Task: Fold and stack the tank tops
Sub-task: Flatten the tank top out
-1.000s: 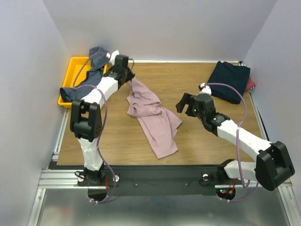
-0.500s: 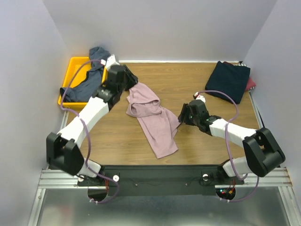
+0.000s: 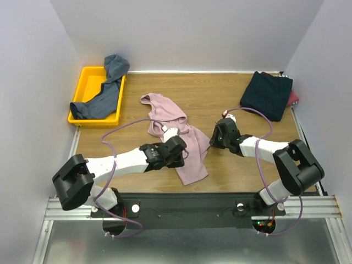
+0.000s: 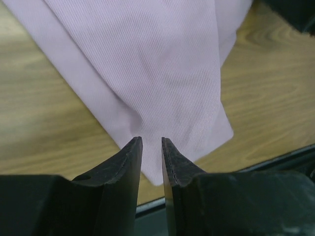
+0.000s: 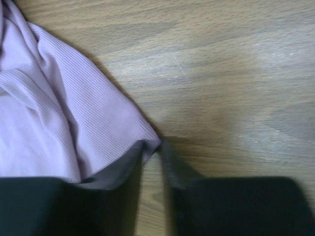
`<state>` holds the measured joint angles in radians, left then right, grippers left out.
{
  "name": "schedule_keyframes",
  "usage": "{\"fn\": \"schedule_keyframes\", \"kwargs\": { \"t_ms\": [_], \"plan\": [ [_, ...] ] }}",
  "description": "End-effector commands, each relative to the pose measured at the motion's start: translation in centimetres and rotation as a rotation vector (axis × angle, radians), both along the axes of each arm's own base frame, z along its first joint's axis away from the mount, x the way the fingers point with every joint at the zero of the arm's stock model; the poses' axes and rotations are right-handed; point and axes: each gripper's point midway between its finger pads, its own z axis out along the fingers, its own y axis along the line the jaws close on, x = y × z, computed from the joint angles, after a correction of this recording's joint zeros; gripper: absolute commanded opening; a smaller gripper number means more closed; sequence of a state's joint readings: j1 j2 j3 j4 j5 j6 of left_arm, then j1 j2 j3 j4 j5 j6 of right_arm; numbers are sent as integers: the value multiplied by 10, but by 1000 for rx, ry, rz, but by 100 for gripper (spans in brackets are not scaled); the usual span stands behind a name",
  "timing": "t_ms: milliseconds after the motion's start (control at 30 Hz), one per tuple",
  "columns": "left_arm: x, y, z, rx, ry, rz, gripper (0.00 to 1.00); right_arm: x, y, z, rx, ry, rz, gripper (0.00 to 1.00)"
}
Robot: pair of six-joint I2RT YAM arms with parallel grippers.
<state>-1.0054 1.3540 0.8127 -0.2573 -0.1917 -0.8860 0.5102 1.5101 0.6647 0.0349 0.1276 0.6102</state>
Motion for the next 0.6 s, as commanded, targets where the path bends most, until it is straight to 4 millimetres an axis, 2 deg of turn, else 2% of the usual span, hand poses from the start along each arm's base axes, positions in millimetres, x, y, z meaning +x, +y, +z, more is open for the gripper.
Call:
{"fn": "schedule_keyframes", "kwargs": {
  "t_ms": [0,33,133,233,400,567],
  "plan": [
    [-30,-6,3,-44,38,-26,34,20,11,19,47,-66,-12,21],
    [-42,-12,0,-39,51,-63,36,23,8,22,37,-80,-30,17],
    [-62,-22,-8,-15,73,-152,43,34,2,42,20,-137,-67,8],
    [-68,-29,-13,-9,75,-205,48,41,3,58,16,-167,-70,6],
    [-63,-32,-22,44,50,-224,50,41,4,61,21,-164,-67,0],
    [-54,-38,-39,112,40,-222,51,39,4,62,29,-163,-69,0]
  ]
}}
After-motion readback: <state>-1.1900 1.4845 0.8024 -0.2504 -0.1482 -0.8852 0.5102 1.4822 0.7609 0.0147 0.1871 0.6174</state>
